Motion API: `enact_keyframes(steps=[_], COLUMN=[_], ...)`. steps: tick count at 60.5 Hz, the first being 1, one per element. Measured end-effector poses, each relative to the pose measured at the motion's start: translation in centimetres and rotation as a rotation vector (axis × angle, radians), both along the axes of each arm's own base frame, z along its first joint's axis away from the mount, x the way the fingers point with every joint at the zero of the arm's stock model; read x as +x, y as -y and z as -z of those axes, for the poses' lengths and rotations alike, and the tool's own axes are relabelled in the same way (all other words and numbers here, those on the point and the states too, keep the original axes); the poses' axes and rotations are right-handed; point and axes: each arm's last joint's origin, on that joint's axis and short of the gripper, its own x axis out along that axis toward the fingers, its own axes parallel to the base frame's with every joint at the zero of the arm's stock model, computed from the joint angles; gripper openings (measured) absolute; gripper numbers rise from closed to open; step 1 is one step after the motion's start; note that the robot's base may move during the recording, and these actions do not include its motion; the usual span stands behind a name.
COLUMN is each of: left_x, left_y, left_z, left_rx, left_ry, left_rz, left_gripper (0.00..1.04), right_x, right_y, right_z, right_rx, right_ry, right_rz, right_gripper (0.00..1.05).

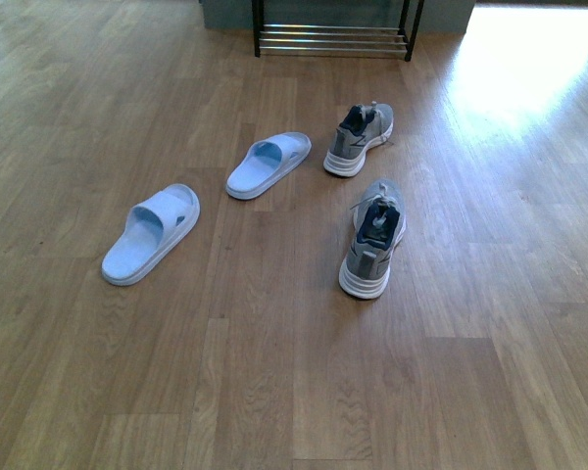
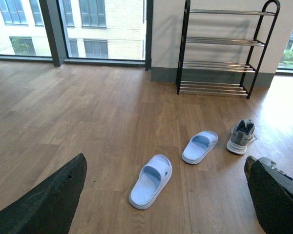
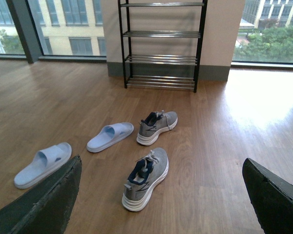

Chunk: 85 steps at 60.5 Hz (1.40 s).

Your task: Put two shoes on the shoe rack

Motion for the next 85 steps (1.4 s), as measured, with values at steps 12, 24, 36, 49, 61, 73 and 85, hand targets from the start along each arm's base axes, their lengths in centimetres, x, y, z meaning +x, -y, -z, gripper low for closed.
enact_keyframes(steps=[12, 24, 36, 49, 61, 73, 85], left_x=[0.0, 0.0, 0.0, 0.0, 0.0, 0.0, 0.0], left_y=[0.0, 0.0, 0.0, 0.0, 0.0, 0.0, 0.0], left_z=[0.0, 0.0, 0.0, 0.0, 0.0, 0.0, 0.0], left_rx=[0.0, 0.0, 0.0, 0.0, 0.0, 0.0, 0.0], left_ry=[0.0, 0.0, 0.0, 0.0, 0.0, 0.0, 0.0], left_rz=[0.0, 0.0, 0.0, 0.0, 0.0, 0.0, 0.0], left_gripper=[0.95, 0.95, 0.95, 0.95, 0.95, 0.95, 0.95], right_x=[0.0, 0.0, 0.0, 0.0, 0.0, 0.0, 0.0], right_y=[0.0, 0.0, 0.0, 0.0, 0.0, 0.0, 0.0], right_z=[0.0, 0.0, 0.0, 0.0, 0.0, 0.0, 0.0], right_rx=[0.0, 0.0, 0.0, 0.0, 0.0, 0.0, 0.0], right_ry=[0.0, 0.0, 0.0, 0.0, 0.0, 0.0, 0.0], right_rz=[0.0, 0.0, 0.0, 0.0, 0.0, 0.0, 0.0], right_gripper=[0.95, 0.95, 0.95, 0.95, 0.95, 0.95, 0.95])
